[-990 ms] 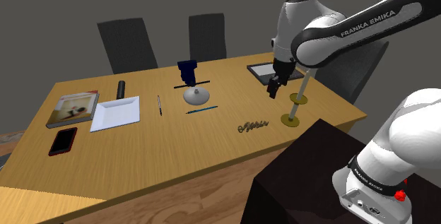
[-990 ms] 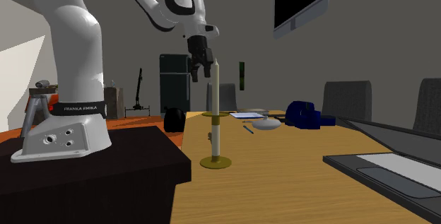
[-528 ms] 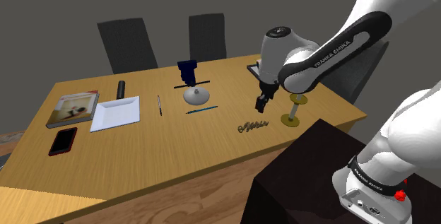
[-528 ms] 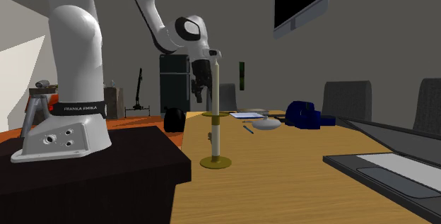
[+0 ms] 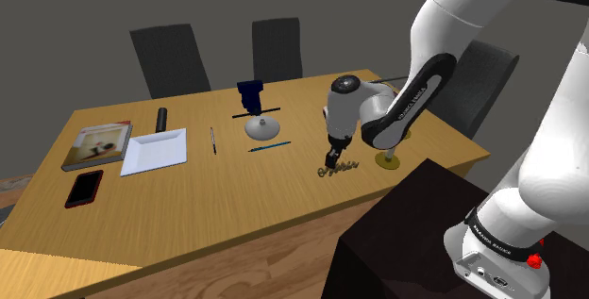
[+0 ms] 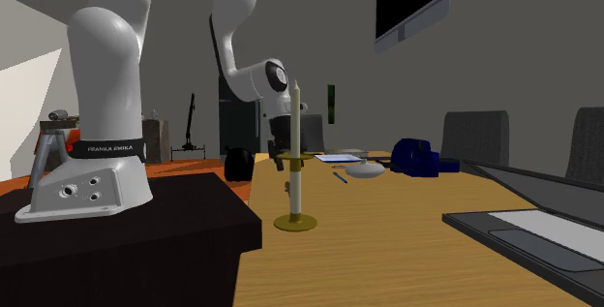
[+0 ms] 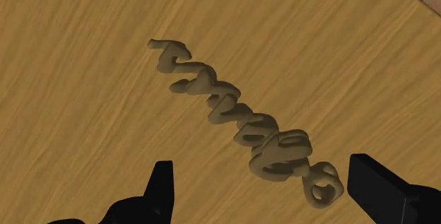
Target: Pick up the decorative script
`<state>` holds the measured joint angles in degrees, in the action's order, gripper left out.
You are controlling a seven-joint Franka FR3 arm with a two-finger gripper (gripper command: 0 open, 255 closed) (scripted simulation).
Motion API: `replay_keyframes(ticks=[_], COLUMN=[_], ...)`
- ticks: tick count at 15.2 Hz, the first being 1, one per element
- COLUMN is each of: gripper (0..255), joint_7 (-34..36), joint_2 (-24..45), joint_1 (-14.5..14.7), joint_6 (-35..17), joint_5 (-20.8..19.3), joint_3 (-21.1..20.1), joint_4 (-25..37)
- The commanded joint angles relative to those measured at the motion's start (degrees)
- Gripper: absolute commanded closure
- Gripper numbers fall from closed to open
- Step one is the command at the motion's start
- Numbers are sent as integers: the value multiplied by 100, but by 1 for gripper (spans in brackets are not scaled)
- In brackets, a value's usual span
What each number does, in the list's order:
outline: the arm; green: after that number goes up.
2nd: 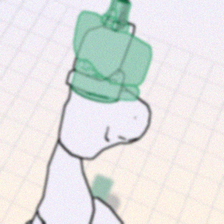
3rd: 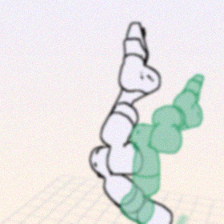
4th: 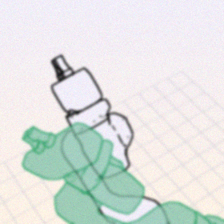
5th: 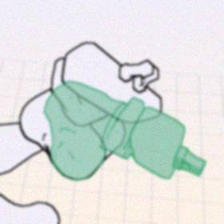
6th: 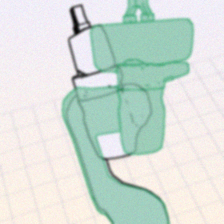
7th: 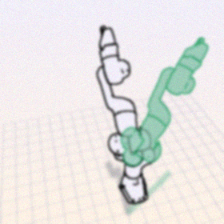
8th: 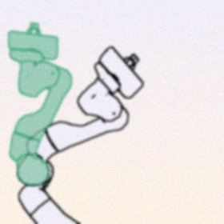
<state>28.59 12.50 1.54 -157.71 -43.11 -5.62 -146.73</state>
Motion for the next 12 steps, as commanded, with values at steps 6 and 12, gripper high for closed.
replay_keyframes(ticks=[6,12], gripper=[0,255], joint_7=[917,1184], joint_2=[907,1173], joint_1=[368,486], joint_6=[-372,-505], joint_5=[-1009,-1272], joint_3=[412,565], joint_4=[435,558])
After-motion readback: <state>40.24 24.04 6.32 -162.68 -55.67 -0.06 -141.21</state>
